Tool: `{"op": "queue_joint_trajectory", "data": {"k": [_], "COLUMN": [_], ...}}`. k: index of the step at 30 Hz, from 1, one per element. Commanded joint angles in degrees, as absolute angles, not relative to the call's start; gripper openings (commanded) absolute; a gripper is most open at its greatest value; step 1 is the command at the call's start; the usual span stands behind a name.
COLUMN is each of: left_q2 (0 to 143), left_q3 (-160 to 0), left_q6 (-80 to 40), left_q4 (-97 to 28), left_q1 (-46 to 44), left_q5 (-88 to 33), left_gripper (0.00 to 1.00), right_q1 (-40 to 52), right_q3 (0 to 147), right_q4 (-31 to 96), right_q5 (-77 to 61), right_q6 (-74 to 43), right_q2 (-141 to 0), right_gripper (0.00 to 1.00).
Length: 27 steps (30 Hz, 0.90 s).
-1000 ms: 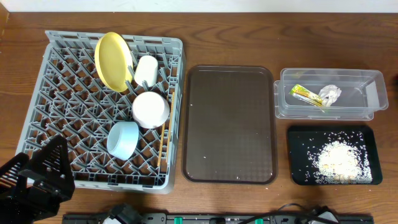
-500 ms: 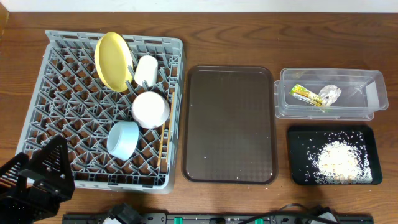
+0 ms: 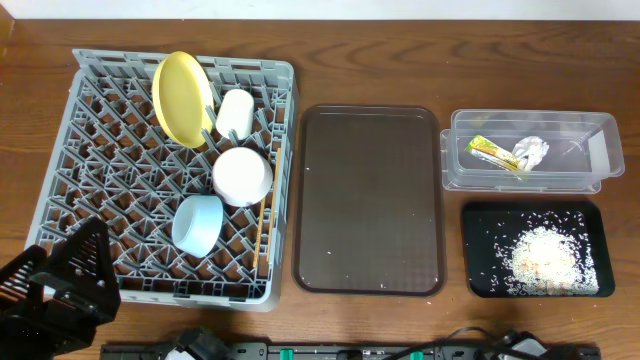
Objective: Sort waste into correct bins and load items into the dishwasher
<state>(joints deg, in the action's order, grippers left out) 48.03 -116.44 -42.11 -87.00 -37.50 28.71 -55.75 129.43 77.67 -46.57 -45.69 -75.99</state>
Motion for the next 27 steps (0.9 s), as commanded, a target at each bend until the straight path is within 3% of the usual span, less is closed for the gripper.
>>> {"op": "queue_joint_trajectory", "data": {"k": [1, 7, 13, 17, 27], "left_q2": [47.8, 47.8, 47.8, 47.8, 47.8], "left_q3": [-116.6, -116.6, -116.6, -116.6, -116.6], "left_q6": [-41.6, -41.6, -41.6, -41.6, -41.6], "left_q4": [-87.0, -87.0, -87.0, -87.0, -87.0], "left_q1": [-37.2, -37.2, -37.2, -37.2, -37.2], "left_q5": [29.6, 29.6, 29.6, 29.6, 29.6], "left_gripper": [0.94, 0.94, 0.94, 0.94, 0.94], "right_q1": [-51.7, -38.5, -19.0, -11.0, -8.4], "right_q3": [130.4, 130.4, 126.2, 124.5, 122.5], "right_q4": [83.7, 97.1, 96.2, 96.0, 96.2], "right_q5": [-28.8, -17.1, -1.2, 2.2, 2.1], "right_q6": [-21.8, -10.9, -8.8, -8.7, -8.7], "right_q2": [-74.6, -76.1, -76.1, -77.2, -79.6], "right_gripper": [0.99, 0.99, 0.99, 0.99, 0.99]}}
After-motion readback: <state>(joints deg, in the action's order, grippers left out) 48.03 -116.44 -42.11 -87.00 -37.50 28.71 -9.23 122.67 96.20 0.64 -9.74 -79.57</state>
